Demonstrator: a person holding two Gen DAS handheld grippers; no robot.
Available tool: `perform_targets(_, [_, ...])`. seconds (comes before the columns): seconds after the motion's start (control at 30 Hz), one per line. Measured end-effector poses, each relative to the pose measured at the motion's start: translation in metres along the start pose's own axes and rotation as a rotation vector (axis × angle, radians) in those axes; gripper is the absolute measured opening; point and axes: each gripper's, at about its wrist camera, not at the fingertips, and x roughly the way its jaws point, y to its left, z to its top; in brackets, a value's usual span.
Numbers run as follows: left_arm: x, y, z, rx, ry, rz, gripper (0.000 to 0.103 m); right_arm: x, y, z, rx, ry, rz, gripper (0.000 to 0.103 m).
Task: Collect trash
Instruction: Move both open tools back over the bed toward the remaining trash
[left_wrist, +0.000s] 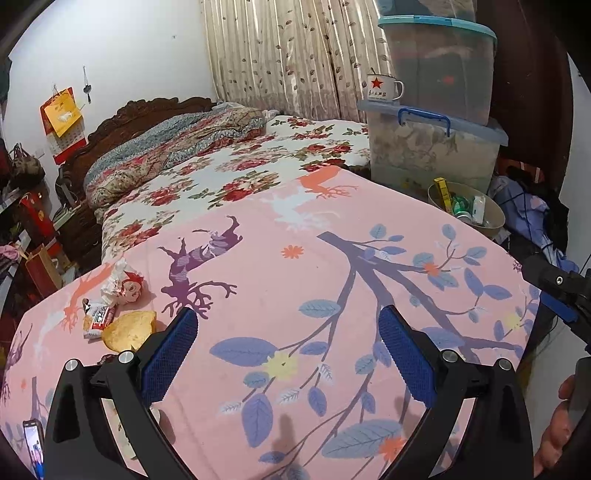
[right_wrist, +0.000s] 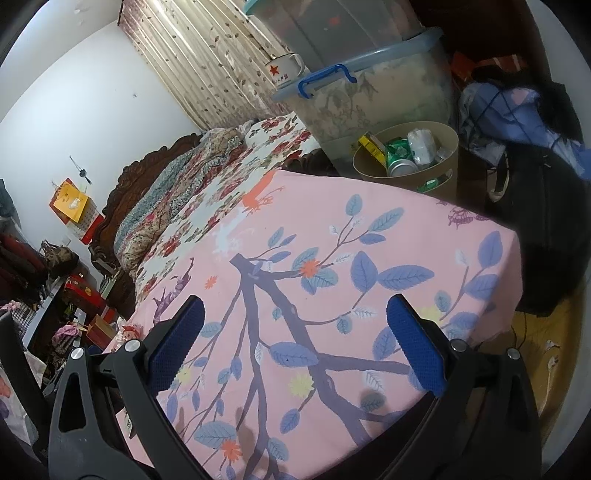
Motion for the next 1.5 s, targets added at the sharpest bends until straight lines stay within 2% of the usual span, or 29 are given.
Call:
perform_targets(0.7, [0.006, 0.014, -0.008, -0.033, 0.037, 0.022, 0.094, 0.004, 0.010, -0.007, -0.035, 0.031, 0.033, 0.098])
perform_targets(0.93, [0.009, 0.029, -0.012, -0.067, 0.051, 0.036, 0.094, 0.008, 0.023, -0.013, -0.083, 0.050, 0.057, 0.098])
perform_targets(1.27, [0.014, 0.055, -0.021, -0.122, 0.069, 0.051, 0.094, 0.021, 0.049, -0.027, -0.169, 0.110, 0.083, 0.090])
perform_targets(1.5, [0.015, 0.078, -0.027, -0.169, 0.078, 0.071, 0.094, 0.031, 0.076, -0.040, -0.261, 0.151, 0.111, 0.089])
